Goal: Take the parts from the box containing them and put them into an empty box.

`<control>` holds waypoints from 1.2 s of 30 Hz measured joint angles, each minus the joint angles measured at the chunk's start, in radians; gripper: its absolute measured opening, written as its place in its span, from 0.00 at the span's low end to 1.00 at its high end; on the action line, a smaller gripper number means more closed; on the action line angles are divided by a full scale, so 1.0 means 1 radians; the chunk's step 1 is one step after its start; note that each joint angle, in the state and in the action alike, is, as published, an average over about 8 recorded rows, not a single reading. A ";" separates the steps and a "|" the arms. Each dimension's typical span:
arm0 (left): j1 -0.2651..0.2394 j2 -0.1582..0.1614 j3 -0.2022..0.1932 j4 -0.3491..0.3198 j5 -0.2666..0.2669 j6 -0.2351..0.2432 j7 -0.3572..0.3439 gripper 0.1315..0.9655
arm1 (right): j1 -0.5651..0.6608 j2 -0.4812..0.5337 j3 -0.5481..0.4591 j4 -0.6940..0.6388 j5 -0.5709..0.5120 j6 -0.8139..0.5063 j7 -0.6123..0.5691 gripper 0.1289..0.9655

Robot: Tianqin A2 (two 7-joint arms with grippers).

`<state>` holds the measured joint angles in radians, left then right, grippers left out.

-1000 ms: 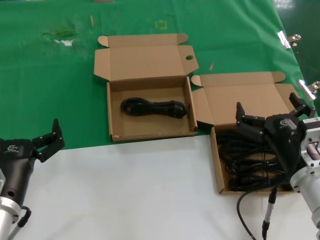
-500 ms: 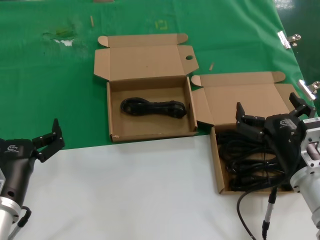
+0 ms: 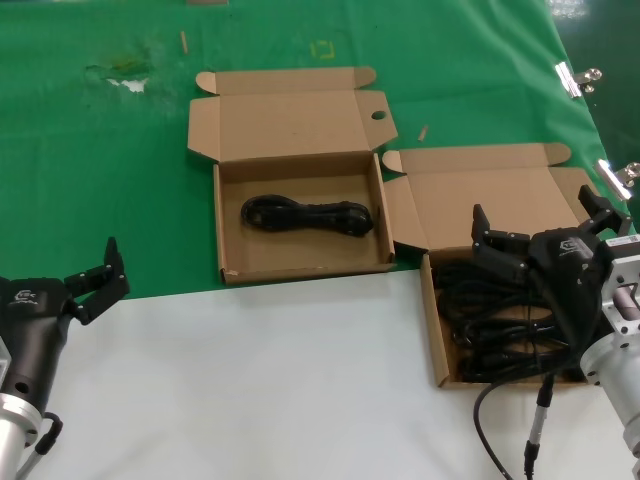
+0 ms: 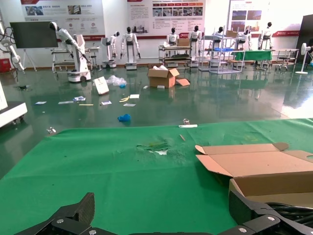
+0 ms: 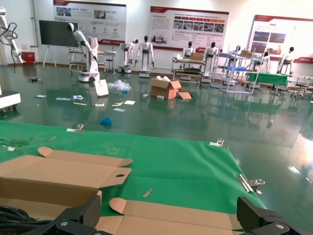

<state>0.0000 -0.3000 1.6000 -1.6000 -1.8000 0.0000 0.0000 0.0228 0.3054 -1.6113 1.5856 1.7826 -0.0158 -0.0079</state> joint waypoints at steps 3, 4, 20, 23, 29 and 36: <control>0.000 0.000 0.000 0.000 0.000 0.000 0.000 1.00 | 0.000 0.000 0.000 0.000 0.000 0.000 0.000 1.00; 0.000 0.000 0.000 0.000 0.000 0.000 0.000 1.00 | 0.000 0.000 0.000 0.000 0.000 0.000 0.000 1.00; 0.000 0.000 0.000 0.000 0.000 0.000 0.000 1.00 | 0.000 0.000 0.000 0.000 0.000 0.000 0.000 1.00; 0.000 0.000 0.000 0.000 0.000 0.000 0.000 1.00 | 0.000 0.000 0.000 0.000 0.000 0.000 0.000 1.00; 0.000 0.000 0.000 0.000 0.000 0.000 0.000 1.00 | 0.000 0.000 0.000 0.000 0.000 0.000 0.000 1.00; 0.000 0.000 0.000 0.000 0.000 0.000 0.000 1.00 | 0.000 0.000 0.000 0.000 0.000 0.000 0.000 1.00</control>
<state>0.0000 -0.3000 1.6000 -1.6000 -1.8000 0.0000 0.0000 0.0228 0.3054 -1.6113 1.5856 1.7826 -0.0158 -0.0079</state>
